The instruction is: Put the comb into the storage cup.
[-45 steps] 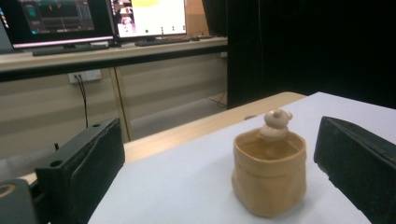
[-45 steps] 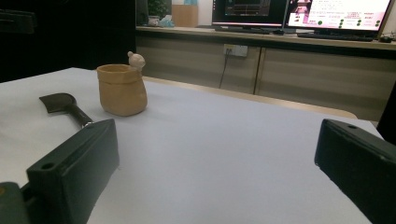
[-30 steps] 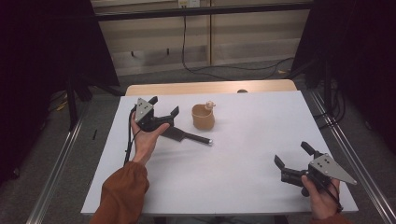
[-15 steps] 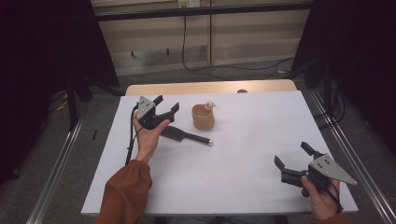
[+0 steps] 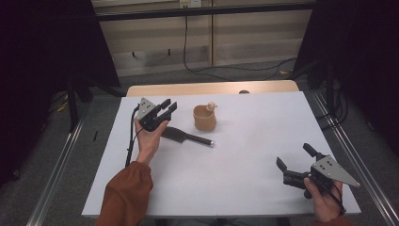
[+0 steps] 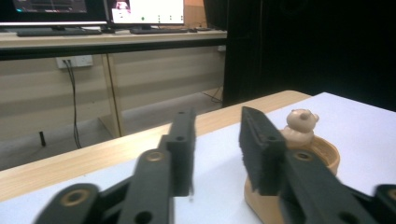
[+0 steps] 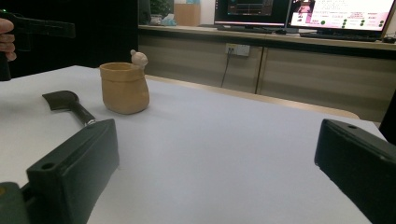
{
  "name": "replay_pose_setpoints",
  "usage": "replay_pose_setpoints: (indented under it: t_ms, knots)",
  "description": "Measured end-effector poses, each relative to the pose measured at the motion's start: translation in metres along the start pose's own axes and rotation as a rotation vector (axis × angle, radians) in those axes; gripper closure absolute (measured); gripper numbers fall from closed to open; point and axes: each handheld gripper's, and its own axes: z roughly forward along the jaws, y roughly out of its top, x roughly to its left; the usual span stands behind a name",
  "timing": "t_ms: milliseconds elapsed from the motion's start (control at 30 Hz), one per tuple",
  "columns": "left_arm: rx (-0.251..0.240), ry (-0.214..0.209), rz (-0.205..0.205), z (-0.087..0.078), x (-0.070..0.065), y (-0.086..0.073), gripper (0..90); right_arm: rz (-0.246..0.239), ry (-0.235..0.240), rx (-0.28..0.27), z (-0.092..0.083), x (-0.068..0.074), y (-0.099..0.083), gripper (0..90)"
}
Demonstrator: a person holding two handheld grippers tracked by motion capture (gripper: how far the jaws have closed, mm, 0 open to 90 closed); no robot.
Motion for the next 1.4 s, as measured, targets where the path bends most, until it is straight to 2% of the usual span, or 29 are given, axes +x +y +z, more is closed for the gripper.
replay_pose_setpoints:
  t_ms: [33, 67, 100, 233, 567, 700, 767, 800, 967, 1200, 1400]
  knots:
    - [0.007, -0.004, -0.003, 0.000, 0.000, 0.000, 71.0, 0.000, -0.001, 0.000, 0.000, 0.000, 0.000, 0.0]
    - [0.012, -0.009, 0.000, -0.001, 0.001, 0.000, 79.5, 0.003, 0.000, 0.004, 0.000, 0.000, 0.000, 0.0]
    - [0.009, -0.004, -0.010, -0.001, 0.001, 0.000, 79.5, 0.003, 0.000, 0.004, 0.000, 0.000, 0.000, 0.0]
    - [0.025, -0.018, -0.007, -0.001, 0.002, -0.001, 89.1, 0.000, 0.001, 0.003, 0.000, 0.000, 0.000, 0.0]
    - [0.077, -0.028, -0.100, 0.001, 0.004, -0.003, 90.0, -0.001, 0.000, 0.002, 0.000, 0.000, 0.000, 0.0]
    - [0.140, -0.007, -0.144, 0.002, 0.005, -0.004, 90.0, -0.002, 0.000, 0.000, 0.000, -0.001, 0.000, 0.0]
    - [0.169, -0.016, -0.152, 0.003, 0.006, -0.005, 90.0, -0.001, -0.002, 0.000, 0.000, 0.000, 0.000, 0.0]
    - [0.184, -0.034, -0.159, 0.004, 0.006, -0.005, 90.0, -0.001, -0.001, 0.002, 0.000, 0.000, 0.000, 0.0]
    - [0.267, -0.063, -0.130, 0.008, 0.007, 0.000, 90.0, -0.001, 0.005, 0.001, 0.000, 0.000, 0.000, 0.0]
    - [0.373, -0.076, -0.147, 0.016, 0.008, -0.001, 90.0, -0.001, 0.004, 0.002, 0.000, 0.000, 0.000, 0.0]
    - [0.463, -0.073, -0.134, 0.022, 0.012, 0.005, 90.0, -0.001, 0.006, 0.003, 0.000, 0.000, 0.000, 0.0]
